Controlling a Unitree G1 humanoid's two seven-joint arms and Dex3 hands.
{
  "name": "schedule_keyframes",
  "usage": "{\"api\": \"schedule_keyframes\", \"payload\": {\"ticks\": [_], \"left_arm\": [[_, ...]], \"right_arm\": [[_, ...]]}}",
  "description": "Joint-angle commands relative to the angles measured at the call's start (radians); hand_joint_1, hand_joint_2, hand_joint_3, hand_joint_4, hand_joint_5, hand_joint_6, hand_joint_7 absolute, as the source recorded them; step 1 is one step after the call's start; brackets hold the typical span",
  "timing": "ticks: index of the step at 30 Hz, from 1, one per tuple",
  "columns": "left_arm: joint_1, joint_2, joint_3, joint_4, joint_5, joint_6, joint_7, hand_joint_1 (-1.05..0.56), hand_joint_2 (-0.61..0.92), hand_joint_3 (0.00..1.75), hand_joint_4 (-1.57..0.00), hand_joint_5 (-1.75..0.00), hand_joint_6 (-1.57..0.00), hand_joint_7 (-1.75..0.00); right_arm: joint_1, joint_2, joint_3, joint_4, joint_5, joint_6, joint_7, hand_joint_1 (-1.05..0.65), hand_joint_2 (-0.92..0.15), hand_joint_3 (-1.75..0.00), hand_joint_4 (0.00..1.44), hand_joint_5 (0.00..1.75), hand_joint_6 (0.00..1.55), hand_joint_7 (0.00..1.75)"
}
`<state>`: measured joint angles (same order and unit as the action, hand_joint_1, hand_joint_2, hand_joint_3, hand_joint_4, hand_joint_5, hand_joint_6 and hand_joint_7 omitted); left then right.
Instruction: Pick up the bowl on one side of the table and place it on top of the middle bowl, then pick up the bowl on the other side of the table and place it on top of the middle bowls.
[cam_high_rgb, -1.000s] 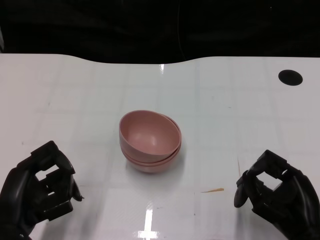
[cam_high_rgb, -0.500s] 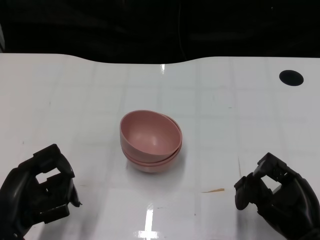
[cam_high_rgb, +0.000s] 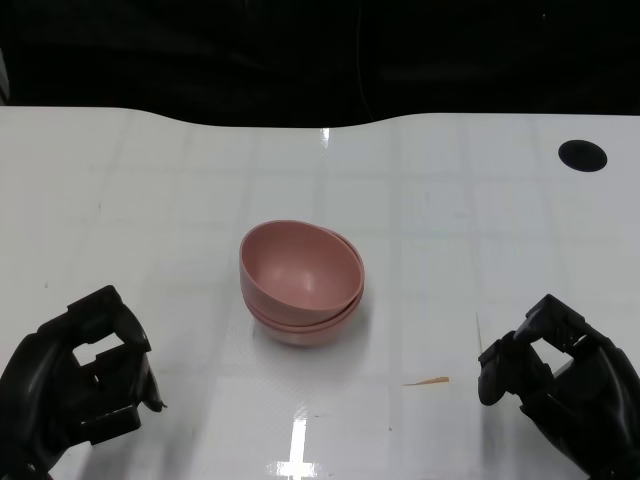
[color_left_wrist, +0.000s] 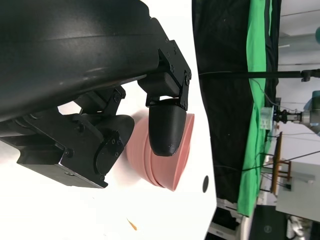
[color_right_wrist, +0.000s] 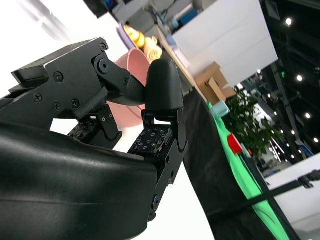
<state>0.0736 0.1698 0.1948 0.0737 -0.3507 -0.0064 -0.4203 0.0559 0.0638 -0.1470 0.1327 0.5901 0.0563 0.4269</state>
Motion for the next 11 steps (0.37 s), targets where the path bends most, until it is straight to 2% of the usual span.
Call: {"api": "schedule_keyframes", "payload": {"ticks": [1, 11], "left_arm": [[0.010, 0.007, 0.011, -0.013, 0.001, 0.001, 0.011, 0.17, 0.72, 1.28, -0.80, -1.75, -0.62, -1.75], [-0.001, 0.007, 0.011, 0.008, 0.012, -0.015, 0.013, 0.19, 0.70, 1.30, -0.82, -1.75, -0.63, -1.75]], "right_arm": [[-0.008, 0.000, -0.014, 0.006, -0.020, -0.030, 0.000, -0.12, -0.58, -1.07, 0.97, 1.57, 0.92, 1.25], [-0.012, 0.008, -0.023, 0.024, -0.051, -0.060, 0.003, -0.12, -0.58, -1.08, 0.95, 1.60, 0.87, 1.33]]}}
